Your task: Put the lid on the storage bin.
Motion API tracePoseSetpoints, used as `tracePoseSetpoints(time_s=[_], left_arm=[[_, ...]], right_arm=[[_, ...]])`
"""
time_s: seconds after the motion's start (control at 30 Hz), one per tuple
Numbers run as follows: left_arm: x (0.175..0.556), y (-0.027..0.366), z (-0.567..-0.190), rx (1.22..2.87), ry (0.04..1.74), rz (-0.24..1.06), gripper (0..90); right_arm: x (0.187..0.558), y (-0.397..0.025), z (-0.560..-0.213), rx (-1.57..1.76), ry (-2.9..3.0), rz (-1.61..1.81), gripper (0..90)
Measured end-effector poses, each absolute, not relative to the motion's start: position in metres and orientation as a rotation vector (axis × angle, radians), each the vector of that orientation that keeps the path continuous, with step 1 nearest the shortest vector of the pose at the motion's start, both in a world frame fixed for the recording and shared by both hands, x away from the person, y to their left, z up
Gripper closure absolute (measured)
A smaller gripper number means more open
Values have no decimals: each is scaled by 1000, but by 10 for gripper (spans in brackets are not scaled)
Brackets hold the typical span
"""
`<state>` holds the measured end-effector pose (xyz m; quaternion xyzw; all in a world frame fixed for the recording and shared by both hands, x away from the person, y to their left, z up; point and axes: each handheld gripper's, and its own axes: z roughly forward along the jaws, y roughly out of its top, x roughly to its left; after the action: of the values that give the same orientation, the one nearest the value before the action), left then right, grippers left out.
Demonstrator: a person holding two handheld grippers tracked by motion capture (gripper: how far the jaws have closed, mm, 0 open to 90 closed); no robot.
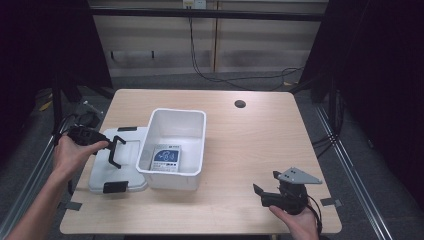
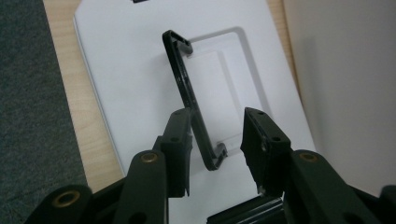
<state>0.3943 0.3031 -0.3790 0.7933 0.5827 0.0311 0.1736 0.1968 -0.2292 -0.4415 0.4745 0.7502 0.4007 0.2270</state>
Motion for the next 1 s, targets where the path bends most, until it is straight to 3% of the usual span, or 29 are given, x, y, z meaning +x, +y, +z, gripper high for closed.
tracePoseSetpoints(time_s=[1.0], left_arm=[[427,290,-421,2256,1861,2,761]], right_arm=[[199,-226,-444,1302,2104,1080,190]])
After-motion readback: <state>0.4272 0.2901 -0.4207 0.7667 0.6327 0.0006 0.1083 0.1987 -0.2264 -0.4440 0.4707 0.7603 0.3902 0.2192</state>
